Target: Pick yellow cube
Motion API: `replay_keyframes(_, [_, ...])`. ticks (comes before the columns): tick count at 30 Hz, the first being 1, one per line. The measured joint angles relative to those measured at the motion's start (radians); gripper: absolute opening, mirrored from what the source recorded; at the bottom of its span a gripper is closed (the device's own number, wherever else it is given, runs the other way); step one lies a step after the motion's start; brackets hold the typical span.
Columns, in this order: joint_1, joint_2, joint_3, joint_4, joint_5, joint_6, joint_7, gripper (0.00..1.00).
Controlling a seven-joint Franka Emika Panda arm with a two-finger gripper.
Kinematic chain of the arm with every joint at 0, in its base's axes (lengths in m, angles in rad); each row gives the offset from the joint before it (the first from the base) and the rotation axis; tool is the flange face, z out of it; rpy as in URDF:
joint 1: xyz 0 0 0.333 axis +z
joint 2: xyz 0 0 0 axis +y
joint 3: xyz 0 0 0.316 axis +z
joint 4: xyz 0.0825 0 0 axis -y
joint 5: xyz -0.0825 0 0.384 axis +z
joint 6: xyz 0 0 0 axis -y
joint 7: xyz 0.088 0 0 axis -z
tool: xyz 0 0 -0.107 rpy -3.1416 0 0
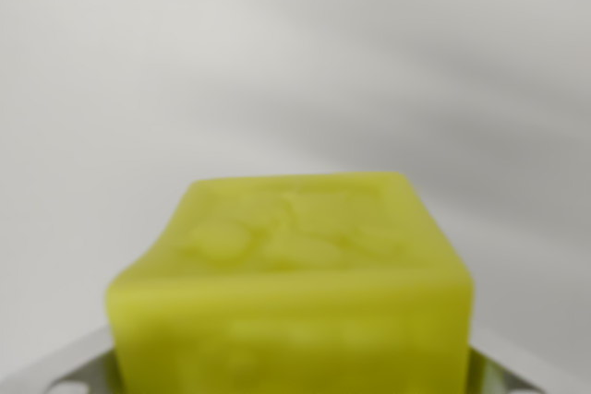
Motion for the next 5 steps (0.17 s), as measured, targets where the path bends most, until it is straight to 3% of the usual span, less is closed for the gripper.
replay_keyframes(5, [0.000, 0.000, 0.000, 0.000, 0.000, 0.000, 0.000, 0.00])
